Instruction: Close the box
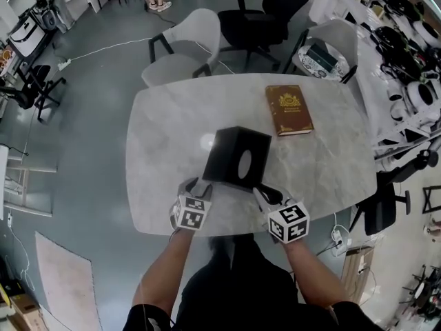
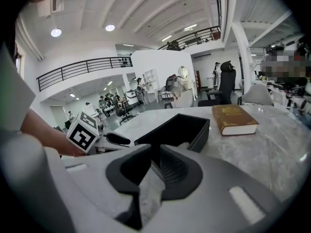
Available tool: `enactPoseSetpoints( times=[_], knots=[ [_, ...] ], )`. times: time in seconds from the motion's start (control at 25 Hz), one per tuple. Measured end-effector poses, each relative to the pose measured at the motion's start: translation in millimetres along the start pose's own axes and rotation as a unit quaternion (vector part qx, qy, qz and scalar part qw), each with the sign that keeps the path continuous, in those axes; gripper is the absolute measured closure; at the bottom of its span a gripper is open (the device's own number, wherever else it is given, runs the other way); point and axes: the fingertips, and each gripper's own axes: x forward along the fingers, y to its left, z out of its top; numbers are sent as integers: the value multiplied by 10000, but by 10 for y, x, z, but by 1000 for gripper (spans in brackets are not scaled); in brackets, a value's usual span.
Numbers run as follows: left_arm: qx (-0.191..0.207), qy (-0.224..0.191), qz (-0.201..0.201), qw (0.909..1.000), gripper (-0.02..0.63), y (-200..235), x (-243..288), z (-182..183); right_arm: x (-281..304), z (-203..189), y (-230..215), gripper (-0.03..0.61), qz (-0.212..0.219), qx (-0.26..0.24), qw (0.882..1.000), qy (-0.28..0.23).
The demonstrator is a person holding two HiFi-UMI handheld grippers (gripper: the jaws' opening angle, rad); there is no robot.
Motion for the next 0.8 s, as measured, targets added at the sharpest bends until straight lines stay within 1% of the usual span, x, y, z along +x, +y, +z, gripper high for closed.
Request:
enactPoseSetpoints(
  times=[0.08,0.16,0.2,0.32,0.44,0.6,0.8],
  knots=[
    [51,64,79,9999,414,27,81,-27,49,-25,-33,513,-39,-30,10000,51],
    [82,108,92,9999,413,18,158,-48,71,-49,-91,478,-138,-52,9998,101],
    [88,124,83,9998,413,4,190,-57,76,-60,-119,470,-182,-38,9998,117],
    [59,124,134,9998,413,17,245,-61,111,-114,-160,466,-236,49,9995,214],
    [-23,153,319,9994,413,99,274,-74,153,-218,-168,466,-404,33,9983,426],
    [-290,125,527,9981,410,212,270,-65,169,-238,-185,471,-618,-64,9969,477],
    [-608,-22,611,9963,410,297,202,-24,175,-259,-210,482,-643,-92,9964,546]
  ],
)
